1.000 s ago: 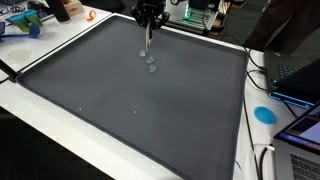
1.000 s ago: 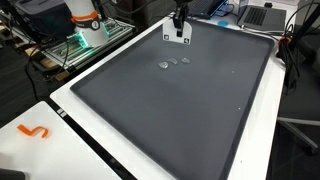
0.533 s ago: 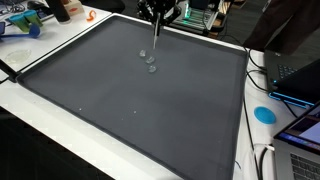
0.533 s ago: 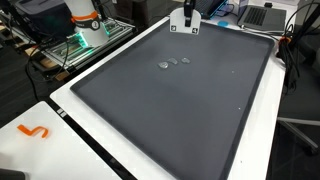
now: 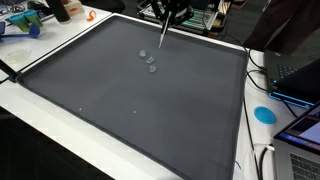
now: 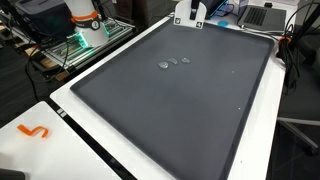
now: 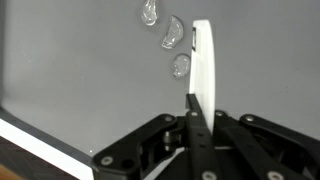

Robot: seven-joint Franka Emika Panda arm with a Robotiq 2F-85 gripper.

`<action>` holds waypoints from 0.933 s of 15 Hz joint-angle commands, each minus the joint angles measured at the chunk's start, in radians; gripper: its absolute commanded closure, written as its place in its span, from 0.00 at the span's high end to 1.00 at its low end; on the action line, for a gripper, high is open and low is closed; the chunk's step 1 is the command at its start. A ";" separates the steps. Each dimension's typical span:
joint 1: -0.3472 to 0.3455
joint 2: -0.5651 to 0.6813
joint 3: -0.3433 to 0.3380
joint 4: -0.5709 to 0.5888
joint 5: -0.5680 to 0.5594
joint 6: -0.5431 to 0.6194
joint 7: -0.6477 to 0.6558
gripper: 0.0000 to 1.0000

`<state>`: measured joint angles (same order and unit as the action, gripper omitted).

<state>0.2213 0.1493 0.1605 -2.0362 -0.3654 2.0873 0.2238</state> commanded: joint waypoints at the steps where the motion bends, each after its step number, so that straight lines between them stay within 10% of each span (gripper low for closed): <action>1: 0.040 0.075 0.000 0.081 -0.089 -0.078 0.098 0.01; 14: 0.117 0.209 -0.033 0.225 -0.176 -0.127 0.270 0.01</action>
<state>0.3117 0.3312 0.1457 -1.8501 -0.5200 1.9924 0.4602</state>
